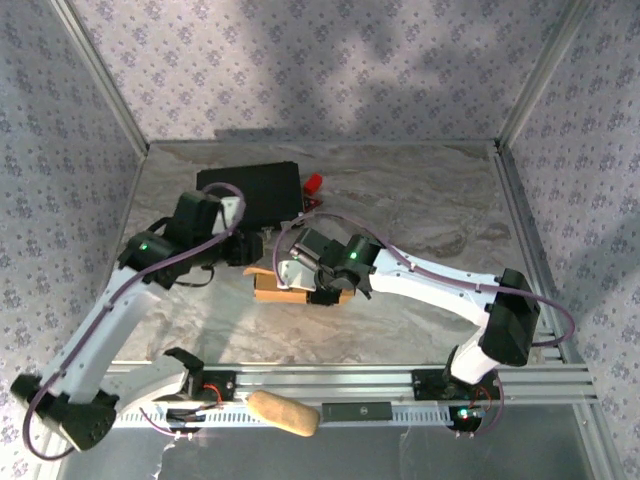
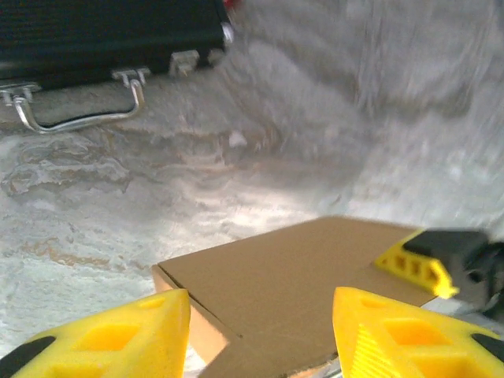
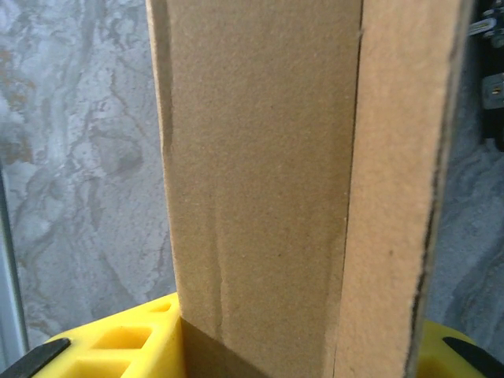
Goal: Fold the paper box
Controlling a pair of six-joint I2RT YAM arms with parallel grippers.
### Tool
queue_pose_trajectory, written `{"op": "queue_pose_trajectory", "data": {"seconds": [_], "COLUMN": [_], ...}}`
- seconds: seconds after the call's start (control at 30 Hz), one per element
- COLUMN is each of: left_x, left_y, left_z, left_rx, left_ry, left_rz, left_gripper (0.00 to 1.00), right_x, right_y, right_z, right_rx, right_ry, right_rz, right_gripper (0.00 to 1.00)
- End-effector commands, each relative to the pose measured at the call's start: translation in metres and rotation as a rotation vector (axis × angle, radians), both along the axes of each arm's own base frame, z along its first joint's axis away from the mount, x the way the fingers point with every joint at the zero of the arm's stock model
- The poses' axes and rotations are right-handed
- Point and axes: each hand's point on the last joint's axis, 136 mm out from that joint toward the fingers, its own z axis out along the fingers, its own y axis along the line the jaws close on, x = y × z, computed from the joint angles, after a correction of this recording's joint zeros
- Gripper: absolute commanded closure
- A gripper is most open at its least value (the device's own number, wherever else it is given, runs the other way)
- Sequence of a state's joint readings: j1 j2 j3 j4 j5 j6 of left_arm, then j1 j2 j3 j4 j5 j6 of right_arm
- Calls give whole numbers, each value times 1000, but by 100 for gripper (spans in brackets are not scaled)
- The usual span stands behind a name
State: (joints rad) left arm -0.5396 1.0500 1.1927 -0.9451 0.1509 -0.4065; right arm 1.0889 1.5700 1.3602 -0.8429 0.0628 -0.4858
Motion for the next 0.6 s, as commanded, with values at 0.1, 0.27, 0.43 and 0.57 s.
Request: {"op": "queue_pose_trajectory", "data": {"seconds": [0.1, 0.27, 0.43, 0.57], "left_x": [-35, -38, -43, -41], "left_y": [0, 9, 8, 7], "left_z": [-17, -28, -31, -31], "left_rx": [201, 260, 278, 294], "left_ry": [-45, -42, -49, -79], "left_rz": [-302, -319, -367, -393], "left_gripper": [42, 48, 55, 55], "right_x": [-10, -11, -11, -11], "right_y": [-3, -3, -3, -2], "right_z": [-4, -5, -9, -11], "right_rx": [-5, -9, -19, -26], "right_ry": [59, 65, 72, 78], "right_rz": [-1, 3, 3, 6], "right_gripper": [56, 56, 56, 56]}}
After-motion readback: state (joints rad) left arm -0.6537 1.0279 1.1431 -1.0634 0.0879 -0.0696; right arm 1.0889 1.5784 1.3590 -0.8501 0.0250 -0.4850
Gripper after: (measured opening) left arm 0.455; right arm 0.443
